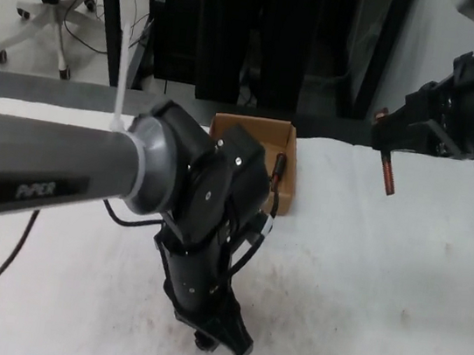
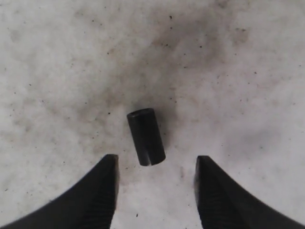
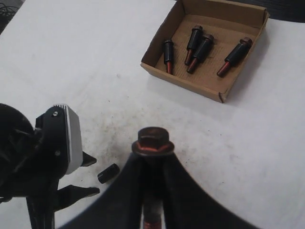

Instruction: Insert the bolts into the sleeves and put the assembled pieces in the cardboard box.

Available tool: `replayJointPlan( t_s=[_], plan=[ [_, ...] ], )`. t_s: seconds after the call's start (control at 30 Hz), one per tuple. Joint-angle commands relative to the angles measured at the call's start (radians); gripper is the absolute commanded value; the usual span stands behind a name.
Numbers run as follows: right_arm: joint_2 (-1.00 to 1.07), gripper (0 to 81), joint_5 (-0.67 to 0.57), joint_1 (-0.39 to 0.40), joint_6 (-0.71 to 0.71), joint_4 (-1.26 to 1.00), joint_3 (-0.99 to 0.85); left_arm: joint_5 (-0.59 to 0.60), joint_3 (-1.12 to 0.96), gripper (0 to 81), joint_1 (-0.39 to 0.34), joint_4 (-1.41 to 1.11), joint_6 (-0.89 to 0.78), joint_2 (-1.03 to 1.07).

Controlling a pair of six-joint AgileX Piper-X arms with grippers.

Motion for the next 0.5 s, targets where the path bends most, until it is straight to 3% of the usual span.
replayJointPlan(
  t_s=[0.0, 0.47],
  plan=[
    [-0.012, 0.8, -0.014, -0.004, 0.001, -0.006, -0.003, -0.02, -0.006, 46.7, -0.004, -0.007, 0.001, 0.025],
    [-0.012, 0.8, -0.018, -0.004, 0.001, -0.006, -0.003, -0.049, -0.01, 46.7, -0.002, -0.002, 0.037, 0.1]
  ],
)
